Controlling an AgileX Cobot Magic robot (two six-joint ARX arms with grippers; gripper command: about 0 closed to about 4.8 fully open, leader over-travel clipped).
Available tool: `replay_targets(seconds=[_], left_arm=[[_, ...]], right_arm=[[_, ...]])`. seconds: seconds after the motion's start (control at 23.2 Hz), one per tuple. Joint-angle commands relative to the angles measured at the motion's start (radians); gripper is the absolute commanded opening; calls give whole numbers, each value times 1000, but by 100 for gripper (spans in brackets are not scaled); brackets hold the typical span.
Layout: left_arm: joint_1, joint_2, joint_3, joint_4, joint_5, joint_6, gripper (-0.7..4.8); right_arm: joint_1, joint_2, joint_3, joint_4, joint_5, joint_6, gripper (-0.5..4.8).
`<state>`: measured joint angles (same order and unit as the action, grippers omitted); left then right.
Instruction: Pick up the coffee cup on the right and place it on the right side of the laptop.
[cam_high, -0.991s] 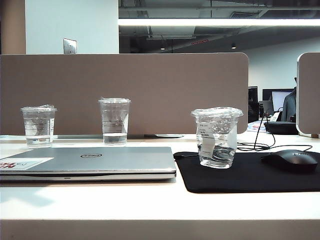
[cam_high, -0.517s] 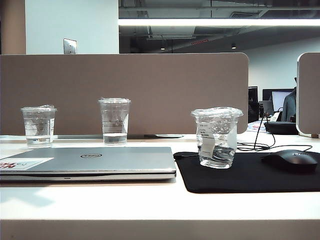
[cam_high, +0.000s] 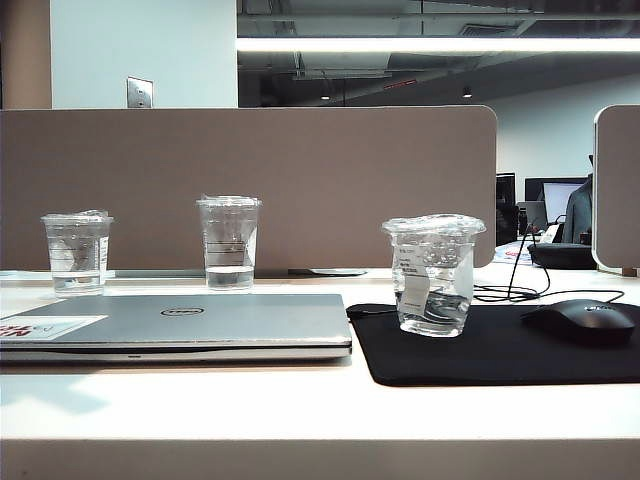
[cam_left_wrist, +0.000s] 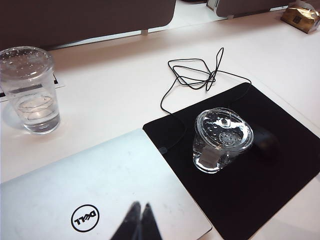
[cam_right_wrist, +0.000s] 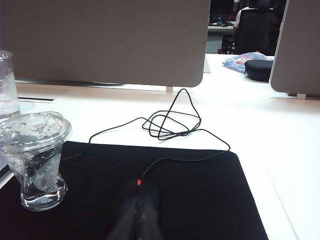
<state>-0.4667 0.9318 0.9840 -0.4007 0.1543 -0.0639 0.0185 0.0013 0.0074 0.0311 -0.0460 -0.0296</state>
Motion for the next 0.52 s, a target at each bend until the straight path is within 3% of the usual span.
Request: replay_targets(seconds=[0.04,0.26,0.43,0.52], left_arm=[[-1,-2,4,13,3,4,-5],[-1,-2,4,13,0,4,-5],[19,-31,3,6,-135,-77,-1],[40,-74,-7,5,-143,-74,-7]], right_arm=[[-1,-2,-6,14,-1,3,-8],[0,-2,-6,15,-1,3,-8],[0,-2,-6,14,-1,3,-8],[0,-2,-6,14,-1,3,-8]])
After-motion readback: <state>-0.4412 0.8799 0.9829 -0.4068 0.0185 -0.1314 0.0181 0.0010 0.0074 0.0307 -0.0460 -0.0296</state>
